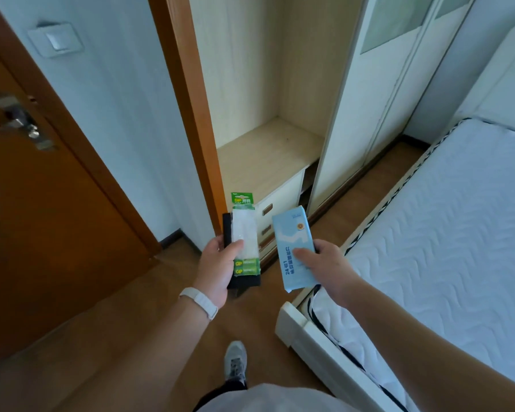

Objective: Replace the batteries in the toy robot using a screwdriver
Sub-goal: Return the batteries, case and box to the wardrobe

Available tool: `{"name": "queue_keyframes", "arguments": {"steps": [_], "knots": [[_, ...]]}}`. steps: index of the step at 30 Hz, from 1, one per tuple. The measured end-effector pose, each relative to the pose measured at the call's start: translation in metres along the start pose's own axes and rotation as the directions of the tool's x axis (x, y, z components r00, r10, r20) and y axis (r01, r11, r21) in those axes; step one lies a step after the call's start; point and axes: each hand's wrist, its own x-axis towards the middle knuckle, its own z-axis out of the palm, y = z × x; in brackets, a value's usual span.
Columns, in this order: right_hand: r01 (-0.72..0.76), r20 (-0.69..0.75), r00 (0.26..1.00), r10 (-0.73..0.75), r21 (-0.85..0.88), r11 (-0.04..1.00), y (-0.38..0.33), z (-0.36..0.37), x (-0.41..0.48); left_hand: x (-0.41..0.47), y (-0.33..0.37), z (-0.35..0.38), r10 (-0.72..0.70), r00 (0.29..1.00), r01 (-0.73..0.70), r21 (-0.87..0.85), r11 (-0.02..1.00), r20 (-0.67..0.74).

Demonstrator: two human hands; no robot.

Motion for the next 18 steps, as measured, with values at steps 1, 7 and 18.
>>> {"name": "queue_keyframes", "arguments": {"steps": [1,7,18], "knots": [[-0.002,-0.02,1.0,0.003,0.012,1.0,-0.009,0.003,0.013,0.017,0.009,0.001,-0.004,1.0,0.004,0.009,1.0,0.021],[-0.004,-0.099,0.995,0.006,0.014,1.0,-0.059,0.022,0.084,0.112,0.057,0.007,-0.007,0.994,0.003,0.037,0.999,0.11],[-0.003,-0.184,0.983,0.021,0.099,0.995,-0.1,0.012,0.166,0.205,0.098,0.035,-0.064,0.978,0.065,0.005,0.998,0.2]]}}
